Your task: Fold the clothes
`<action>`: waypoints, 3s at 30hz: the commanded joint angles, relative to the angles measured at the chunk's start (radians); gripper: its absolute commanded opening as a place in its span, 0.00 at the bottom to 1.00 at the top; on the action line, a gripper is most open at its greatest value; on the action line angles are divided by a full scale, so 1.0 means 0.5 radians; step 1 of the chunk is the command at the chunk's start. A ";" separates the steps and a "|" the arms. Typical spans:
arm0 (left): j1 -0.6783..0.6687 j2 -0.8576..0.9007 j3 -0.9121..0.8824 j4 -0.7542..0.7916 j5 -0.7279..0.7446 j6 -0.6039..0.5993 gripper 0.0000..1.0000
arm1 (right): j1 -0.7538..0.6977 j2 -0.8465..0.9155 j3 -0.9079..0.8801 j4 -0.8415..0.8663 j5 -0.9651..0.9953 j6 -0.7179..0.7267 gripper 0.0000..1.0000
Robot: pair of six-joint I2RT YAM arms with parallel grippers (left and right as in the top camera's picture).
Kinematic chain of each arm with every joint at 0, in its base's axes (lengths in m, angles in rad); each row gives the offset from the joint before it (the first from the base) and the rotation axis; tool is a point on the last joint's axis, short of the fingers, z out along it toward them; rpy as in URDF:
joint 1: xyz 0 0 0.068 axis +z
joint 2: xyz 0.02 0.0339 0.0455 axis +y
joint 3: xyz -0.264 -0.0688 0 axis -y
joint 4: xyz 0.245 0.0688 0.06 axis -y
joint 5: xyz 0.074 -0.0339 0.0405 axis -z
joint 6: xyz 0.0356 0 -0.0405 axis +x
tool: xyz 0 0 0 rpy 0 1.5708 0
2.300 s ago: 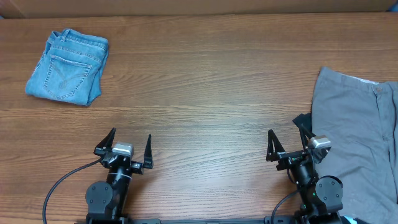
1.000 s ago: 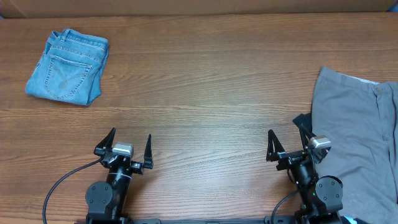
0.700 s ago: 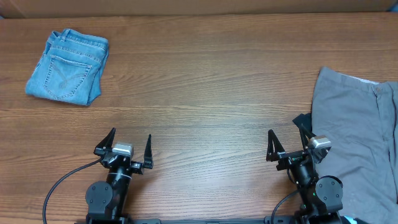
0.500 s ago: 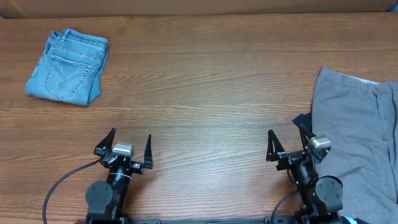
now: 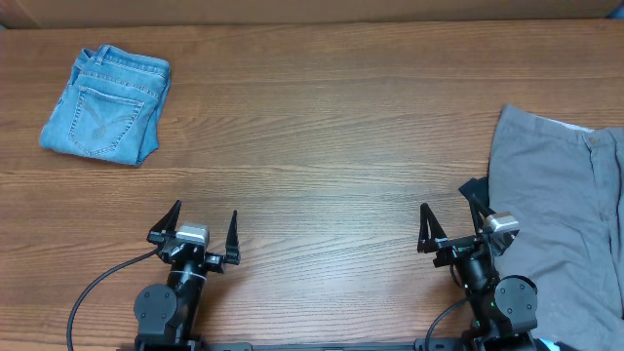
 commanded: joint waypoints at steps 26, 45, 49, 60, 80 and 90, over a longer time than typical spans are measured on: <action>-0.008 -0.015 -0.007 -0.002 0.008 -0.027 1.00 | -0.013 -0.018 -0.020 0.016 -0.003 -0.001 1.00; -0.008 -0.015 -0.007 0.010 0.009 -0.027 1.00 | -0.013 -0.018 -0.020 0.014 0.023 -0.001 1.00; -0.008 -0.015 -0.007 0.002 0.063 -0.029 1.00 | -0.013 -0.018 -0.020 0.011 0.026 -0.001 1.00; -0.008 -0.015 0.079 0.089 0.227 -0.747 1.00 | -0.013 -0.018 0.156 -0.043 -0.283 0.287 1.00; -0.008 1.411 1.926 -1.461 -0.161 -0.639 1.00 | -0.013 2.151 2.161 -1.543 -0.211 0.147 1.00; -0.008 1.823 2.118 -1.543 0.243 -0.633 1.00 | -0.426 2.978 2.645 -1.421 -0.134 0.378 1.00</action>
